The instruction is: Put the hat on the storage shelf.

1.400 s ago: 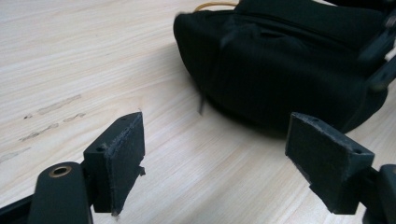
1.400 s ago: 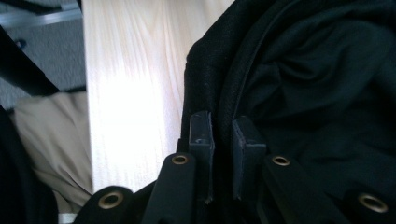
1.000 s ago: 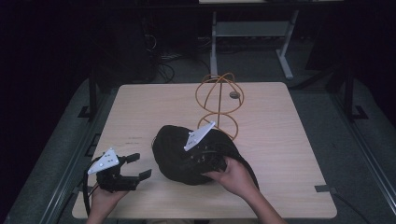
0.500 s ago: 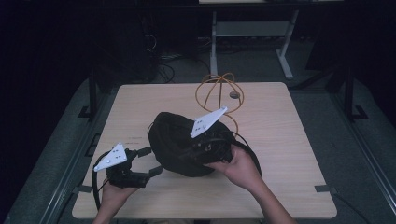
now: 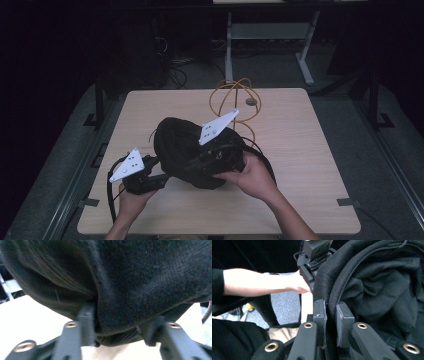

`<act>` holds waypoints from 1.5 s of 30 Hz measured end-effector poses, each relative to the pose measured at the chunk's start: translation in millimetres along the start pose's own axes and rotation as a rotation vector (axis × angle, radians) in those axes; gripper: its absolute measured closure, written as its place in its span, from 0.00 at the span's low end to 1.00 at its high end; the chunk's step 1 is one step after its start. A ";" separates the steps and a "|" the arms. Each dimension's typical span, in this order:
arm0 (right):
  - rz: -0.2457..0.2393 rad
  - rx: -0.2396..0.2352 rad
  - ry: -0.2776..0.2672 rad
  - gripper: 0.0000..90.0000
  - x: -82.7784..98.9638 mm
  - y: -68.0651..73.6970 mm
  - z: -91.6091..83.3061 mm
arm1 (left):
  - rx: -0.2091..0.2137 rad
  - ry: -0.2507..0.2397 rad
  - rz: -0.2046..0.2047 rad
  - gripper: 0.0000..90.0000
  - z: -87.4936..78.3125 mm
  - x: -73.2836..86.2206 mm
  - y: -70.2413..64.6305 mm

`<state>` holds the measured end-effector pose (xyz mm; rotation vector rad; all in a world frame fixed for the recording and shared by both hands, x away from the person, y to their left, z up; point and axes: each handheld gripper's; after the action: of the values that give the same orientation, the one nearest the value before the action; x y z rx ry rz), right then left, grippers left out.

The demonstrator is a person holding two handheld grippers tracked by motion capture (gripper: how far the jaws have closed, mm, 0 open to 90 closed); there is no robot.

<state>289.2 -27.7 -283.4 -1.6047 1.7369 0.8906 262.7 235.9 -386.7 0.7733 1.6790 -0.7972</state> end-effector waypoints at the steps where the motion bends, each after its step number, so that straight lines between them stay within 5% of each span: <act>1: 0.001 -0.006 -0.004 0.89 -0.1 -0.5 -0.2 | 0.009 -0.018 0.000 0.77 -1.0 -0.5 0.9; 5: 0.013 -0.011 -0.033 0.89 2.1 -4.4 -4.3 | 0.018 -0.034 -0.006 0.93 -5.9 -6.1 4.1; 18: 0.082 0.022 -0.130 0.78 21.5 -17.2 -22.1 | -0.010 -0.002 0.091 0.95 -11.4 -51.6 -0.9; 22: 0.038 0.127 -0.141 0.63 27.7 -14.5 -28.1 | -0.017 0.019 0.111 0.95 -11.4 -63.8 0.1; 25: 0.053 0.168 -0.137 0.56 35.4 -13.2 -36.3 | -0.017 0.036 0.110 0.95 -15.8 -73.9 6.0; 31: 0.088 0.241 -0.130 0.42 72.6 -14.1 -52.9 | -0.020 0.052 0.104 0.95 -23.5 -85.5 14.7; 45: 0.237 0.397 -0.109 0.34 166.0 -20.3 -84.9 | -0.021 0.060 0.030 0.95 -25.7 -103.9 41.8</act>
<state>296.3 -194.9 -368.0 -1.0928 1.9078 0.6697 305.5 270.3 -285.8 0.8124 1.7227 -0.7408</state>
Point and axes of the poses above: each handheld gripper's, and its own axes: z roughly forward along the jaws, x roughly out of its underside, y roughly to its left, and after that the axes turned 7 degrees about -z, right-handed
